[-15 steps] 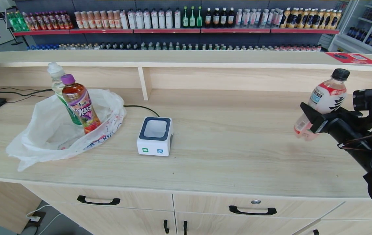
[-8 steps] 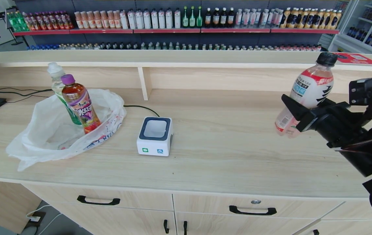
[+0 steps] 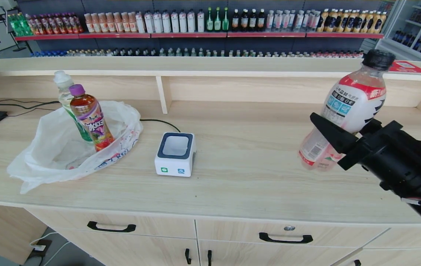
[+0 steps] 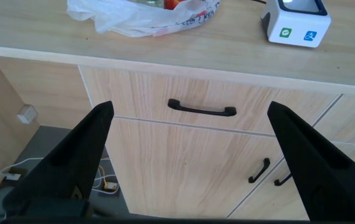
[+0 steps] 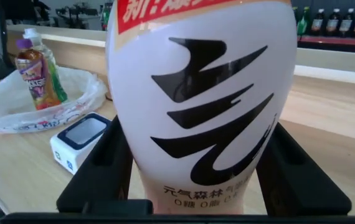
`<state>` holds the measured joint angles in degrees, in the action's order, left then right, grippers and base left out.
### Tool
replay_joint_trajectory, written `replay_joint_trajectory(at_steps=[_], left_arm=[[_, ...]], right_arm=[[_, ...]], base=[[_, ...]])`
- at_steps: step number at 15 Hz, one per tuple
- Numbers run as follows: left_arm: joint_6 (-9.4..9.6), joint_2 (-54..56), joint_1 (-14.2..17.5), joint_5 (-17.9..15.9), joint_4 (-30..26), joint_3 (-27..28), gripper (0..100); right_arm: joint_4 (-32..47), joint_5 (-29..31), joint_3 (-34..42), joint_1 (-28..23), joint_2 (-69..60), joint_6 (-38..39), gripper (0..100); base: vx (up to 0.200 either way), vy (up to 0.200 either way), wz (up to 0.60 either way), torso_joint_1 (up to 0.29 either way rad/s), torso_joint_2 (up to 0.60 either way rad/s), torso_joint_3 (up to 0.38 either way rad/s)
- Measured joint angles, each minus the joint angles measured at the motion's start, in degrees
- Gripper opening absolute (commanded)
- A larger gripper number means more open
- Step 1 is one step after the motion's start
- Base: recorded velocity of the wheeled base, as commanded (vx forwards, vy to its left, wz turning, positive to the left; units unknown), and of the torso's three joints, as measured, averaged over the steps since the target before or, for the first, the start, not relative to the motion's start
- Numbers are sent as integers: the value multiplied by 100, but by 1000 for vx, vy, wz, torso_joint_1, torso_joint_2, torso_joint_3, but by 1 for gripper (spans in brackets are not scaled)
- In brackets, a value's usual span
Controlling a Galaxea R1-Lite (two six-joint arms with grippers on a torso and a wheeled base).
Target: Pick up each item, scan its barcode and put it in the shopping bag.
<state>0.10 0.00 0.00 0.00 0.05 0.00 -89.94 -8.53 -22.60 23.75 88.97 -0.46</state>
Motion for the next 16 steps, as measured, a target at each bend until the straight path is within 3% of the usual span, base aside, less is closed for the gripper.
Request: replay_joint_trajectory(at_steps=[3,8,13,16], left_arm=[[0,0,0,0,2,0,100],[0,0,0,0,2,0,100],[0,0,0,0,2,0,100],[0,0,0,0,0,0,100]], right_arm=[[4,-41,30,130,-355,599,0],[-16,-416,-619,406,-589,1056,0],[0,-462,-824,1445,-820,1546,0],[-9,-446,-798,1773,-980,1627,0]], base=[[0,0,0,0,0,0],[0,0,0,0,0,0],[0,0,0,0,0,0],[0,0,0,0,0,0]])
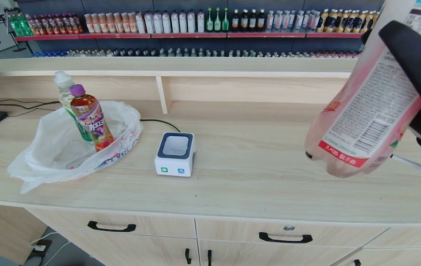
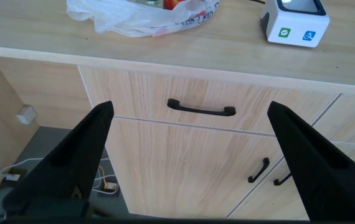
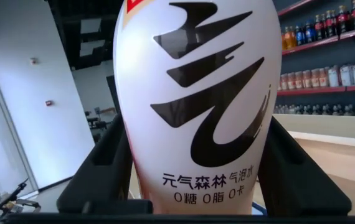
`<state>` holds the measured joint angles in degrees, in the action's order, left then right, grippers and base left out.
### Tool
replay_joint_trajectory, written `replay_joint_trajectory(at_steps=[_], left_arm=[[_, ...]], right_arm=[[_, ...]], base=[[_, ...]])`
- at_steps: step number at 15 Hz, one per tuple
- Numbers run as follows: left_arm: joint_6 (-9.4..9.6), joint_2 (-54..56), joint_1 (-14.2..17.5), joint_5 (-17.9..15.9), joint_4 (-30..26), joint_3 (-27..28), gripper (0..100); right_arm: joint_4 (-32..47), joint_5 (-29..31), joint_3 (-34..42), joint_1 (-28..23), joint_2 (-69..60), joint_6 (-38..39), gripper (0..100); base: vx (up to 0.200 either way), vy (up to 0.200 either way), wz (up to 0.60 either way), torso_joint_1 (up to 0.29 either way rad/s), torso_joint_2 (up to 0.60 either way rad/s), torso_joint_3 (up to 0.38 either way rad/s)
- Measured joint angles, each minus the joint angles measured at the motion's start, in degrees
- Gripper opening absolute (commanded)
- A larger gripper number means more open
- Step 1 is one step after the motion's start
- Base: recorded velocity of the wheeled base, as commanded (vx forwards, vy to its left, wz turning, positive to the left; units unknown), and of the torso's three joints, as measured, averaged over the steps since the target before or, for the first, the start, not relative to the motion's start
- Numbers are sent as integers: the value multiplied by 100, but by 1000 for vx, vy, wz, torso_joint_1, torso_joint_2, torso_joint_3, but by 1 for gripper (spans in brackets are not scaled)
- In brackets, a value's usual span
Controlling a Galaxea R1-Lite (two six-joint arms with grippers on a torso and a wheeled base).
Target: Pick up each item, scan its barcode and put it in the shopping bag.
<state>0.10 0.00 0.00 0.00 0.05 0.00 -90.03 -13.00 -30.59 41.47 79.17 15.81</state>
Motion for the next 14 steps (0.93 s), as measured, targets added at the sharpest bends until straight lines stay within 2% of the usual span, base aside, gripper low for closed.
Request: replay_joint_trajectory(at_steps=[5,8,14], left_arm=[[9,0,0,0,0,0,100],[6,0,0,0,-2,0,100],[6,0,0,0,0,0,100]], right_arm=[[9,-49,-26,524,13,-35,0],[4,-239,-318,634,211,-22,0],[9,-441,-343,712,306,129,0]], base=[[0,0,0,0,0,0],[0,0,0,0,0,0],[0,0,0,0,0,0]])
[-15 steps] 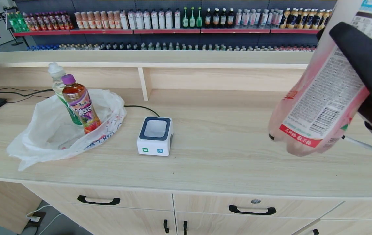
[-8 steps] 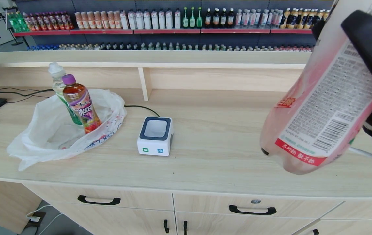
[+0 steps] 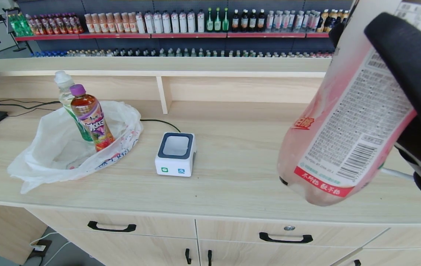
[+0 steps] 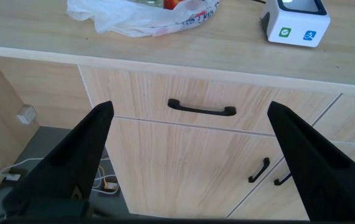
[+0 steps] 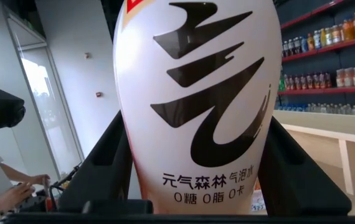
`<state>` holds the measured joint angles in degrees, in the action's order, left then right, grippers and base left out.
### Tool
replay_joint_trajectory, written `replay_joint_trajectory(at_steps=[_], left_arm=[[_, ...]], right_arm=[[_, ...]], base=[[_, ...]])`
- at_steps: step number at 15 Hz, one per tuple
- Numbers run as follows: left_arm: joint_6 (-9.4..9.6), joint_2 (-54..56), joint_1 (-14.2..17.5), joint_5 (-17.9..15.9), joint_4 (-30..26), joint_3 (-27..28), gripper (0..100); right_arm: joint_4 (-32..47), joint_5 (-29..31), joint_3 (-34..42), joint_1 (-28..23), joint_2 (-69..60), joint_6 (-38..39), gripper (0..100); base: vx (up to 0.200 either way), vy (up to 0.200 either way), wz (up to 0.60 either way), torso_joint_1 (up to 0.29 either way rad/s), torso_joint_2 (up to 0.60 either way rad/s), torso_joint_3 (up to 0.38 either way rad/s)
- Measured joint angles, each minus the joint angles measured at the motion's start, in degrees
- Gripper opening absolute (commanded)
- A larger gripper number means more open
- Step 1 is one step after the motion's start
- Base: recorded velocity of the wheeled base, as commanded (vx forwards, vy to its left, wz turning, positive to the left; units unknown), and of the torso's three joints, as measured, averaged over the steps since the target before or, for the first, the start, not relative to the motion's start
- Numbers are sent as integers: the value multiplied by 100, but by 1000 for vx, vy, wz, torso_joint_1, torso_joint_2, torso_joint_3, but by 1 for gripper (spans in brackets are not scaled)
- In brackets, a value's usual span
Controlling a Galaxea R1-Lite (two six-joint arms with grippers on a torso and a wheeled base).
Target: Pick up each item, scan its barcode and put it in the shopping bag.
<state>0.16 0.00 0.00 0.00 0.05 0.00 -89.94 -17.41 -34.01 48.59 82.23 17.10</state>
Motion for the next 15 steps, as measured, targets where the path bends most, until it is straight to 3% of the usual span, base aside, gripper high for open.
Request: replay_joint_trajectory(at_steps=[9,15], left_arm=[[2,0,0,0,-2,0,100],[-2,0,0,0,-2,0,100]], right_arm=[[0,-73,83,-30,11,13,0],[4,-44,271,-332,162,-283,0]], base=[[0,0,0,0,0,0],[0,0,0,0,0,0]])
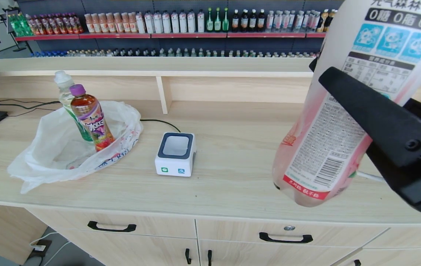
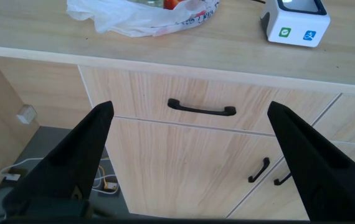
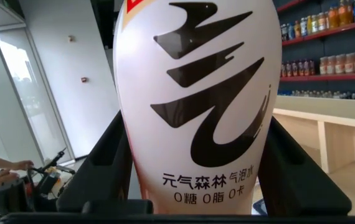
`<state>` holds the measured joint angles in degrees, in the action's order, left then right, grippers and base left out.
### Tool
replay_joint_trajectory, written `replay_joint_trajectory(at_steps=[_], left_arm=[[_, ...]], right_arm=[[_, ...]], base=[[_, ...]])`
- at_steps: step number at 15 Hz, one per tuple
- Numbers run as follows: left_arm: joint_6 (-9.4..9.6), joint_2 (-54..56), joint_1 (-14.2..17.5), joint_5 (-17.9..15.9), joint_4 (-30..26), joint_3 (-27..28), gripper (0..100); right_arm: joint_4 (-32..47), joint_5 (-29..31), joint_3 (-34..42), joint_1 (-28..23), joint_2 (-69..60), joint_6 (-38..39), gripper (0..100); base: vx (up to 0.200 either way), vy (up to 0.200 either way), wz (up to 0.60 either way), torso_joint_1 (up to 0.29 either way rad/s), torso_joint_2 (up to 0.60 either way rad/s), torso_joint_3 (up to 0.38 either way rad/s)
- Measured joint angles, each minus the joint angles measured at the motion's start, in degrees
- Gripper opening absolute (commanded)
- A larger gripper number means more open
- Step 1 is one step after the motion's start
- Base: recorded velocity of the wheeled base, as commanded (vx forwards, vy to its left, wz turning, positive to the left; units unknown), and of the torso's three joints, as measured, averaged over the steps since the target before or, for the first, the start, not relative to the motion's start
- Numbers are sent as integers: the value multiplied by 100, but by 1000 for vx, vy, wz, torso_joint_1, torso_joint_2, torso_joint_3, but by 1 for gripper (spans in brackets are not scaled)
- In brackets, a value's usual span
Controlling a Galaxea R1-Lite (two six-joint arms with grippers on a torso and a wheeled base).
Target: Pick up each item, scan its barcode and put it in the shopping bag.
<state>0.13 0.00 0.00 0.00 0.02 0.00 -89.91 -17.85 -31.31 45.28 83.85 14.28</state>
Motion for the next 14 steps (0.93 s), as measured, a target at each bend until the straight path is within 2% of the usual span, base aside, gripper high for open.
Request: replay_joint_trajectory(at_steps=[3,6,11,14], left_arm=[[0,0,0,0,0,0,100],[5,0,0,0,0,0,100],[-4,0,0,0,2,0,100],[-4,0,0,0,2,0,100]], right_arm=[[-4,6,16,-289,88,-89,0],[-1,121,74,-857,217,-405,0],[0,1371,187,-1234,455,-1328,0],[5,1523,206,-1601,735,-1975,0]], base=[[0,0,0,0,0,0],[0,0,0,0,0,0],[0,0,0,0,0,0],[0,0,0,0,0,0]])
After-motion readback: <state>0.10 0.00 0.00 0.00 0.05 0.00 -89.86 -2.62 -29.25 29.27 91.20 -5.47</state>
